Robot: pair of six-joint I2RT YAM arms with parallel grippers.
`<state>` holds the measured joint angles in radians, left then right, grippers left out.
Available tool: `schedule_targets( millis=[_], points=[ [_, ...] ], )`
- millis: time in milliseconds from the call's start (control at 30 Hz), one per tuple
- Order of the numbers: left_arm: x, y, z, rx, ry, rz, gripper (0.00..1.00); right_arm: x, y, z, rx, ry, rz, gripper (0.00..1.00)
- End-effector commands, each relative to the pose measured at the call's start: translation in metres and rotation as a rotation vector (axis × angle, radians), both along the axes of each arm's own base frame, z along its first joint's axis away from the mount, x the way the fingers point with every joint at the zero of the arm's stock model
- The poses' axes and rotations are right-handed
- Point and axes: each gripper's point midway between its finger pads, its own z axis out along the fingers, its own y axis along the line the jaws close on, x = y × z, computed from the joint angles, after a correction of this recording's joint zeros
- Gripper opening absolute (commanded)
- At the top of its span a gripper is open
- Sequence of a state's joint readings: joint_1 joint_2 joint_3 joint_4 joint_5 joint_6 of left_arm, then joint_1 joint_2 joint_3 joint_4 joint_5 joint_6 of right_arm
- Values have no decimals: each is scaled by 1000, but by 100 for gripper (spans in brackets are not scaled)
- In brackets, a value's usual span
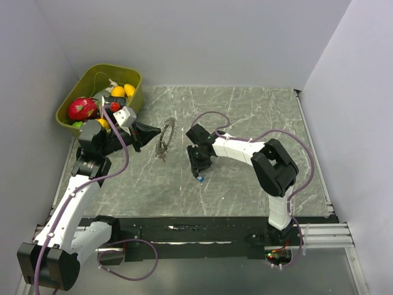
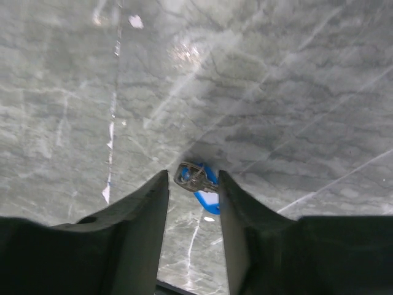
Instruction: Put the keys on the keyring
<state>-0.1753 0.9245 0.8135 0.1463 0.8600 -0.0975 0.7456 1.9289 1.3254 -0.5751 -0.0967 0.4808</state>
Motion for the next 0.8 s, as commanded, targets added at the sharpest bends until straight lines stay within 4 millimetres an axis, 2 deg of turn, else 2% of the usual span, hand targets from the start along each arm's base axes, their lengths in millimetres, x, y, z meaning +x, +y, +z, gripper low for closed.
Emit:
schedule_targets(
  millis=[0, 167, 433, 533, 667, 767],
  points=[
    [-7, -2, 20, -23, -75, -33, 1, 12, 9, 7, 15, -28, -11, 37],
    [-7, -2, 17, -18, -68, -36, 1, 11, 9, 4, 7, -25, -6, 18],
    [-6, -2, 17, -8, -70, -35, 1, 8, 8, 1, 3, -14, 1, 8],
    [-6, -2, 17, -4, -73, -33, 1, 8, 9, 3, 16, -14, 8, 0],
    [-6, -1, 16, 4, -74, -30, 1, 5, 11, 2, 28, 1, 27, 0],
    [-7, -1, 15, 6, -75, -31, 1, 3, 11, 1, 29, 3, 31, 8]
  ],
)
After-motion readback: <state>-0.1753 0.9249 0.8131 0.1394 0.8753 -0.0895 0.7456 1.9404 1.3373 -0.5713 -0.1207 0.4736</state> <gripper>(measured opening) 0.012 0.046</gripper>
